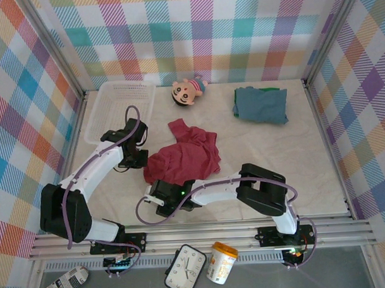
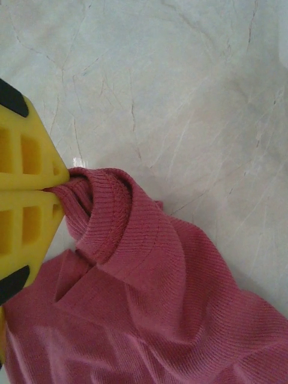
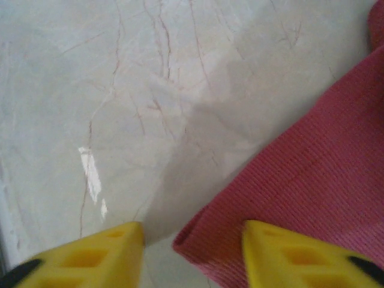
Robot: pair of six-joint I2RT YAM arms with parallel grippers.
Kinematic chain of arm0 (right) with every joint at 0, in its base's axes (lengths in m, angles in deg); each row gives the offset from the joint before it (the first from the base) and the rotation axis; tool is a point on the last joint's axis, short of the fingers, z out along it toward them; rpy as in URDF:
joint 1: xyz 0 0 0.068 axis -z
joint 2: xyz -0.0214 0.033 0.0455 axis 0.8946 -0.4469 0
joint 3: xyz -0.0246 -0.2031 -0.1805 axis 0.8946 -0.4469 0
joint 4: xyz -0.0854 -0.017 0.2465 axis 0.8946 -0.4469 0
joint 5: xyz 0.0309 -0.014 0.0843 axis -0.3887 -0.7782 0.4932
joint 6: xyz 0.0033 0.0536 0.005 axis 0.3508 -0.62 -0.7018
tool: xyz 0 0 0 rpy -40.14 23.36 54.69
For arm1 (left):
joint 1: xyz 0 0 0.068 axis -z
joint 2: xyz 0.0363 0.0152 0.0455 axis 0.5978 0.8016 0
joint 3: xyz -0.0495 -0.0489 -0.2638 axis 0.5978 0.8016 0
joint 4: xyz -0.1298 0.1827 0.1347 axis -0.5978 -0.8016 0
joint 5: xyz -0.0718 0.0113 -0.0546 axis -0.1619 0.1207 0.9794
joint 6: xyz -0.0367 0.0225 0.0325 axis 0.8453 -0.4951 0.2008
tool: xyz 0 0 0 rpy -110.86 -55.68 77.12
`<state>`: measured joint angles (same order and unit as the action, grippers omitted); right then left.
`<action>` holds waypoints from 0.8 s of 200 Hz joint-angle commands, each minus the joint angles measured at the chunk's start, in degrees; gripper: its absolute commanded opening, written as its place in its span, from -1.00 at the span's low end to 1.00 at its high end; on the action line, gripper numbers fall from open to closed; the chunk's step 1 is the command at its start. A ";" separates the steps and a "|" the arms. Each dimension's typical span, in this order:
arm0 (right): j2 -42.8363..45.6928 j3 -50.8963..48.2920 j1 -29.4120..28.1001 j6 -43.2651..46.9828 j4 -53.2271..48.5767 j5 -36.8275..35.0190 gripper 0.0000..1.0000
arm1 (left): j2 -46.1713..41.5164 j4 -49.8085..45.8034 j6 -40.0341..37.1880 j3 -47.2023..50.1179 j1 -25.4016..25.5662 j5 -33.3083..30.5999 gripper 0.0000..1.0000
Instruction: Fold and stack the tank tops
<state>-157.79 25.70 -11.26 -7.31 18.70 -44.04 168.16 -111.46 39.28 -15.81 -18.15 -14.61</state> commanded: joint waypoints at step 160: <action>50.10 -5.37 23.44 0.36 -24.16 -17.60 -1.00 | -12.32 -15.56 -8.75 -29.12 8.41 -2.92 -1.00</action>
<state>-112.29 16.34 8.30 -10.92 0.27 -59.01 157.32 -122.35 32.70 -37.17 -12.05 -15.18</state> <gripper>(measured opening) 0.065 0.046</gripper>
